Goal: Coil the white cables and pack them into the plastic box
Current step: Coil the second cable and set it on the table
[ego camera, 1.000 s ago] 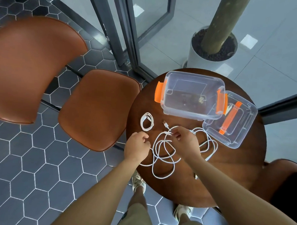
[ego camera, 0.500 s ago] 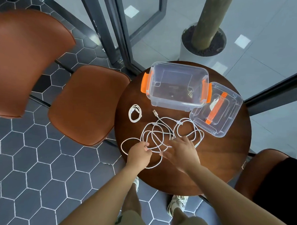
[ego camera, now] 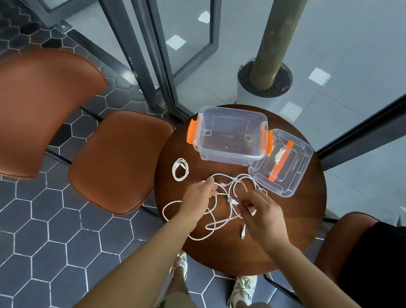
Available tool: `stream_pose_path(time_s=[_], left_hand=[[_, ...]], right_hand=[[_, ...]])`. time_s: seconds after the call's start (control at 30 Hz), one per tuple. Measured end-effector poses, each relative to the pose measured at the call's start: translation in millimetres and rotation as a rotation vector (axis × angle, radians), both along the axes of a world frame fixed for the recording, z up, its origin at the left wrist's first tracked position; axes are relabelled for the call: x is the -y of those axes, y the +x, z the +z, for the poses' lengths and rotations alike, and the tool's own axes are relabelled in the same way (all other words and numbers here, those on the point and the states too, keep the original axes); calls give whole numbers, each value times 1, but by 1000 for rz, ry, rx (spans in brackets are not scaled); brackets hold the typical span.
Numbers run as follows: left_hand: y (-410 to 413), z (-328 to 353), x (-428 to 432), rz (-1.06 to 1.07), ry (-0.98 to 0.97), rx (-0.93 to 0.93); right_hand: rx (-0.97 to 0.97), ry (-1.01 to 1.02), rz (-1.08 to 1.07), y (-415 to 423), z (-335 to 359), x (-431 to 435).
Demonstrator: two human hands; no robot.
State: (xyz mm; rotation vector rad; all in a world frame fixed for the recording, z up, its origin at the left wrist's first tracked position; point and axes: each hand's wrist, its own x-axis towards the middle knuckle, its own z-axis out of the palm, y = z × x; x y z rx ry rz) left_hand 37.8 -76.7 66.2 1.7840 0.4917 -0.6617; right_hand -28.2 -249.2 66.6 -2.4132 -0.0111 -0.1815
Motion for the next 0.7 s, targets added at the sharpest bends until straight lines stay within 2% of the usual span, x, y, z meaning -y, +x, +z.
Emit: stream_pose_path(time_s=[0.07, 0.13, 0.23, 0.3, 0.43, 0.57, 0.63, 0.7], left_hand=[[5, 12, 8, 74, -240, -180], [11, 22, 14, 172, -446, -284], [15, 42, 17, 315, -686, -365], [17, 54, 20, 411, -794, -351], [19, 64, 21, 521, -810, -267], [21, 67, 15, 495, -742, -264], [22, 66, 13, 529, -693, -235], [22, 66, 11, 557, -679, -217]], right_hand=[[76, -30, 75, -2, 11, 0], [149, -18, 149, -4, 23, -2], [182, -17, 222, -9, 39, -2], [163, -5, 216, -11, 46, 1], [29, 57, 166, -3, 47, 9], [-65, -32, 215, 12, 30, 15], [-175, -77, 270, 19, 26, 18], [-339, -25, 337, 21, 27, 23]])
